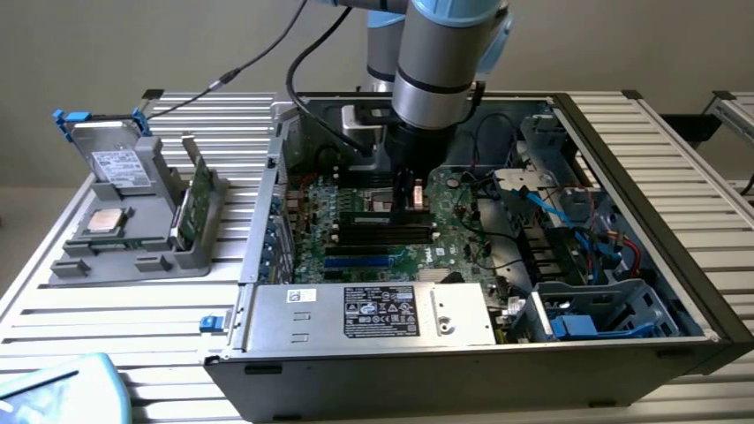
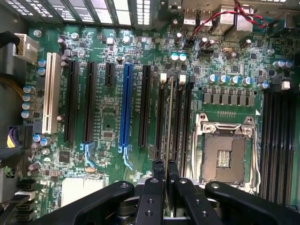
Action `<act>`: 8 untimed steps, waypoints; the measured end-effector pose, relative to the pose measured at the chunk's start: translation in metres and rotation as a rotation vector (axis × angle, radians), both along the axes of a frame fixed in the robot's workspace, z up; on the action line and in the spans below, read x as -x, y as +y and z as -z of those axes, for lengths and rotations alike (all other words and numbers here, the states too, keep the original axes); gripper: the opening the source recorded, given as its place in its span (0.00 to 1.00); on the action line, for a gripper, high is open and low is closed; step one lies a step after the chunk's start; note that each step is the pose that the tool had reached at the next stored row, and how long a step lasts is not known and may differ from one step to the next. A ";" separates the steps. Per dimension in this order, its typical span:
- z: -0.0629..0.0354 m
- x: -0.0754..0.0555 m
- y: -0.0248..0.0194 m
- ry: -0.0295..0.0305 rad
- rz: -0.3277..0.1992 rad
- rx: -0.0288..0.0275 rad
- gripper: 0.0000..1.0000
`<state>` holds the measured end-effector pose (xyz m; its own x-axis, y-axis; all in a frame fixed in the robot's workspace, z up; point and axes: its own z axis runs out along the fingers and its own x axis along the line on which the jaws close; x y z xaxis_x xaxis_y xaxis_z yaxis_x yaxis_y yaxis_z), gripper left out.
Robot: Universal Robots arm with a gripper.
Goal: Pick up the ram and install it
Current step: 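Insert the ram into the slot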
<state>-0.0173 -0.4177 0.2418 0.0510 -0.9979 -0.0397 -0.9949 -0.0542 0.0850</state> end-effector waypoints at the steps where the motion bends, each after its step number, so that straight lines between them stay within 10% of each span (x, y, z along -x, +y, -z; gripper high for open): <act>1: 0.0019 0.000 0.0000 -0.0001 0.001 -0.0001 0.14; 8: 0.0044 0.000 0.0001 -0.0019 0.001 0.0000 0.14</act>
<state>-0.0173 -0.4176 0.2374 0.0499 -0.9980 -0.0395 -0.9951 -0.0531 0.0831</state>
